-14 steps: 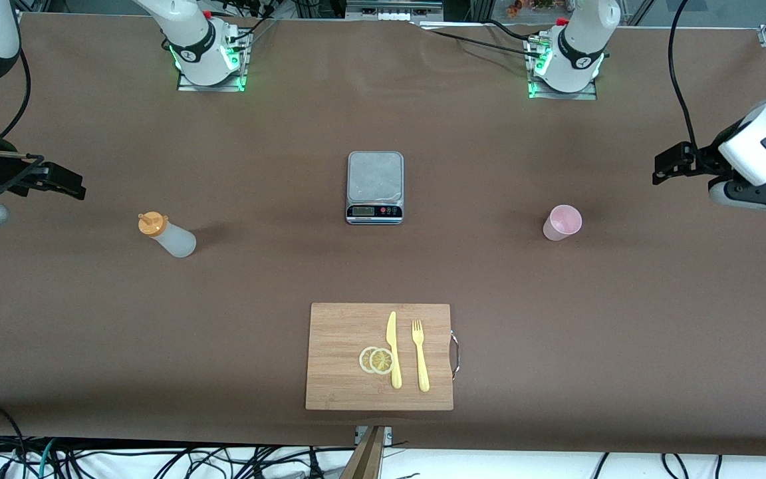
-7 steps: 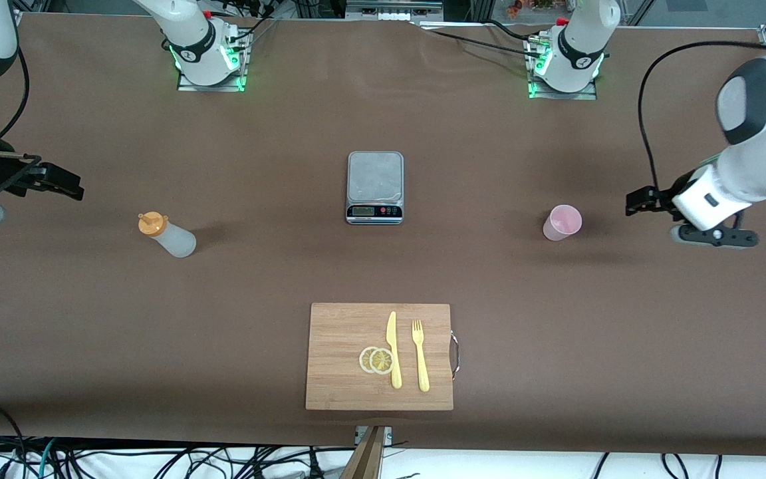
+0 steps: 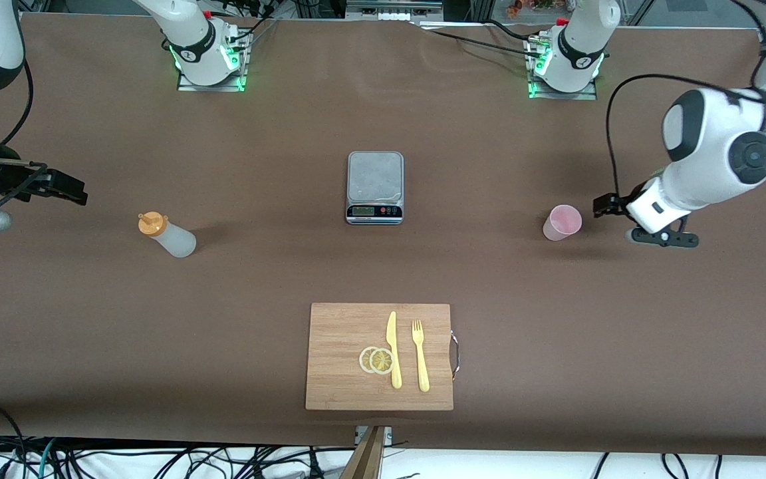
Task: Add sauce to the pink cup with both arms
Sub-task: 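Reach the left gripper down and grasp the pink cup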
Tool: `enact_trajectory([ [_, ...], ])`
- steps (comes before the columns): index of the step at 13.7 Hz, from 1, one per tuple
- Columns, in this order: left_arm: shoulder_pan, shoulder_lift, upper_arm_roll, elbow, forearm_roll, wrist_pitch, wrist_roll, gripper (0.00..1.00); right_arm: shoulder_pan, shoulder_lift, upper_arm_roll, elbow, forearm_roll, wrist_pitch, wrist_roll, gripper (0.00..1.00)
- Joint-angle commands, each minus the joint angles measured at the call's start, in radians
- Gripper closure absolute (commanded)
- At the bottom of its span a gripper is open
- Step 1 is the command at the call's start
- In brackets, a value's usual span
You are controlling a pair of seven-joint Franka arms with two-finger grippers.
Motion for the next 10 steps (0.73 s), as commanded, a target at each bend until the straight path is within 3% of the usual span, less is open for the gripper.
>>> enact_trajectory([
  [1,-0.008,0.014,0.000,-0.082,-0.061,0.096,-0.020,0.00,-0.005,0.015,0.002,0.018,-0.009,-0.003,-0.011,0.00],
  [4,-0.019,0.039,0.000,-0.130,-0.074,0.169,-0.021,0.00,0.001,0.026,0.003,0.018,-0.009,-0.003,-0.011,0.00],
  [10,-0.033,0.109,-0.002,-0.130,-0.074,0.258,-0.035,0.00,-0.005,0.030,0.003,0.019,-0.007,0.005,-0.061,0.00],
])
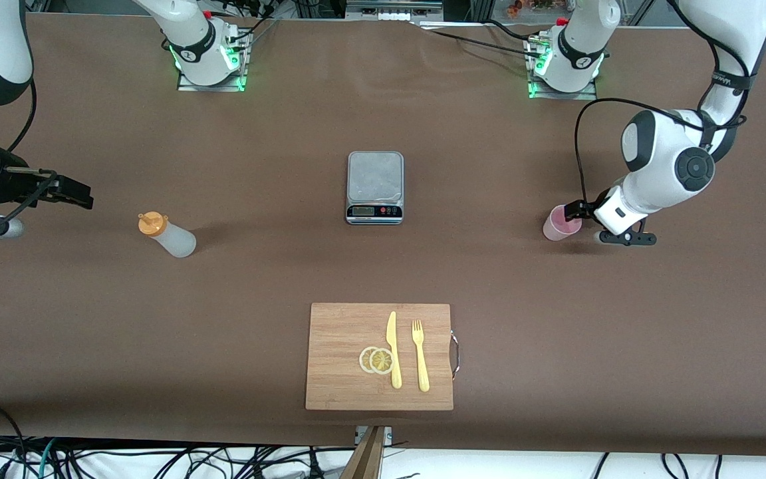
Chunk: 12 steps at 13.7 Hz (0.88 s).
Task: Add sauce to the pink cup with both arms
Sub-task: 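Reach the left gripper down and grasp the pink cup, then carry the pink cup with the left gripper onto the scale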
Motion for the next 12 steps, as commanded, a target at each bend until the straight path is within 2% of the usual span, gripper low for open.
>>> enact_trajectory([
  [1,-0.014,0.031,0.001,-0.002,-0.018,0.048,-0.019,0.01,-0.006,0.005,0.003,0.019,-0.007,-0.002,-0.022,0.00],
  [3,-0.018,0.047,0.001,0.000,-0.003,0.067,-0.015,0.82,-0.006,0.005,0.003,0.019,-0.008,-0.002,-0.022,0.00],
  [4,-0.034,0.052,0.001,0.000,-0.005,0.067,-0.019,1.00,-0.006,0.005,0.003,0.019,-0.008,-0.002,-0.020,0.00],
  [7,-0.043,0.041,-0.001,0.003,0.035,0.055,-0.019,1.00,-0.006,0.005,0.003,0.019,-0.010,-0.002,-0.020,0.00],
  [12,-0.043,0.000,-0.002,0.006,0.024,0.018,-0.019,1.00,-0.007,0.005,0.001,0.019,-0.008,-0.002,-0.020,0.00],
])
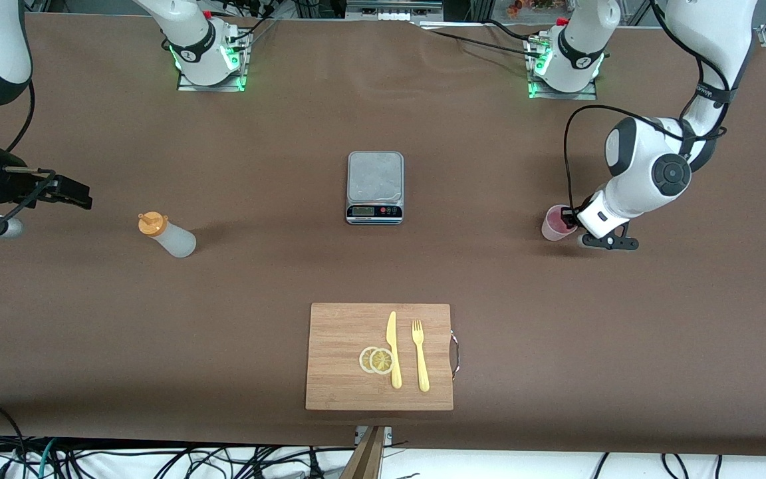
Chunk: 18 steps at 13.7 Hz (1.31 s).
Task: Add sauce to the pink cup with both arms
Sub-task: 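Carry the pink cup with the left gripper onto the scale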
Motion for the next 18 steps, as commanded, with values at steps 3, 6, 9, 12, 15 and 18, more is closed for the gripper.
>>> enact_trajectory([
  [3,-0.002,-0.087,-0.031,0.035,0.003,-0.104,-0.017,1.00,-0.006,0.006,0.002,0.019,-0.010,-0.003,-0.014,0.00],
  [6,-0.005,-0.119,-0.136,0.103,-0.050,-0.213,-0.150,1.00,-0.006,0.006,0.002,0.019,-0.010,-0.003,-0.014,0.00],
  [9,-0.097,-0.131,-0.196,0.121,-0.055,-0.221,-0.349,1.00,-0.007,0.006,0.002,0.019,-0.010,-0.003,-0.014,0.00],
  [12,-0.190,-0.119,-0.301,0.143,-0.066,-0.209,-0.636,1.00,-0.007,0.006,0.002,0.019,-0.010,-0.003,-0.014,0.00],
  [15,-0.311,-0.063,-0.303,0.212,-0.070,-0.203,-0.778,1.00,-0.007,0.006,0.002,0.019,-0.011,-0.003,-0.014,0.00],
  [18,-0.422,0.025,-0.303,0.252,-0.073,-0.099,-0.857,1.00,-0.007,0.006,0.002,0.019,-0.011,-0.003,-0.014,0.00],
])
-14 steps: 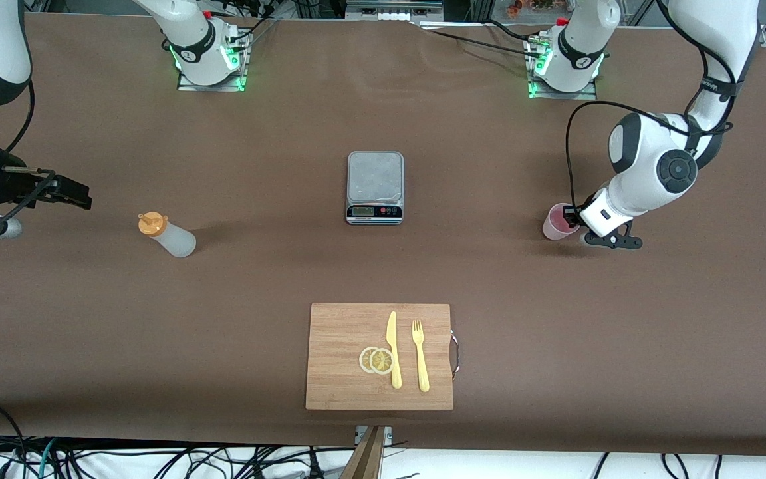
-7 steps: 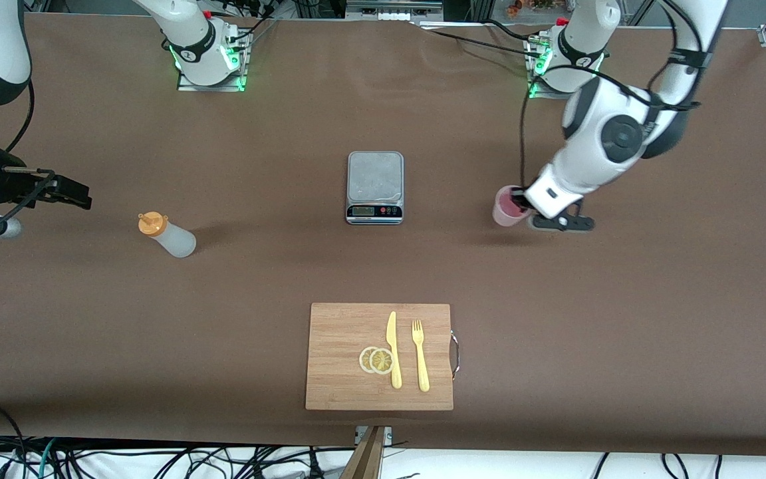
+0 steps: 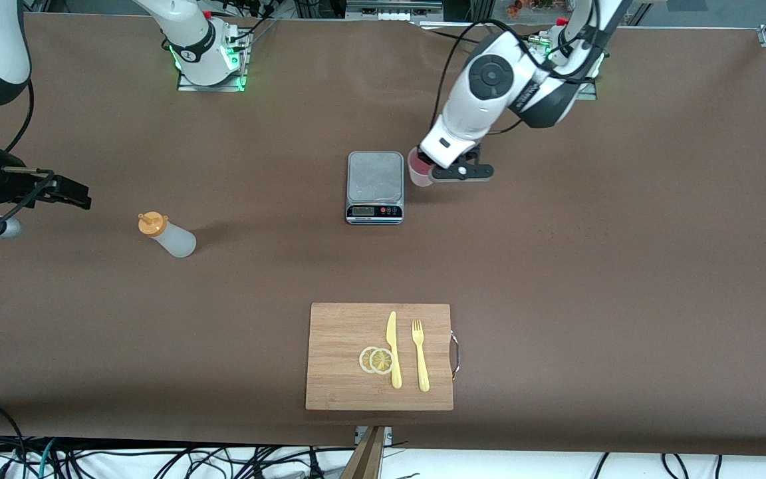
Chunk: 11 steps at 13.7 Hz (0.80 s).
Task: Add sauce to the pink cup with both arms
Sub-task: 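Carry the pink cup with the left gripper onto the scale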
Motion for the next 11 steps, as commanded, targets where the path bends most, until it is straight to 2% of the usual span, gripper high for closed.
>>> enact_trajectory([
  [1,-0.103,0.124,0.015,0.062,-0.029,0.090,-0.081,1.00,-0.006,0.008,0.002,0.019,-0.011,-0.003,-0.014,0.00],
  [4,-0.177,0.204,0.025,0.098,-0.021,0.150,-0.135,1.00,-0.006,0.008,0.002,0.019,-0.009,-0.003,-0.014,0.00],
  [8,-0.211,0.233,0.056,0.122,-0.021,0.151,-0.135,1.00,-0.006,0.008,0.002,0.019,-0.008,-0.003,-0.014,0.00],
  [11,-0.240,0.273,0.104,0.174,-0.021,0.151,-0.133,1.00,-0.006,0.008,0.001,0.017,-0.009,0.000,-0.014,0.00],
])
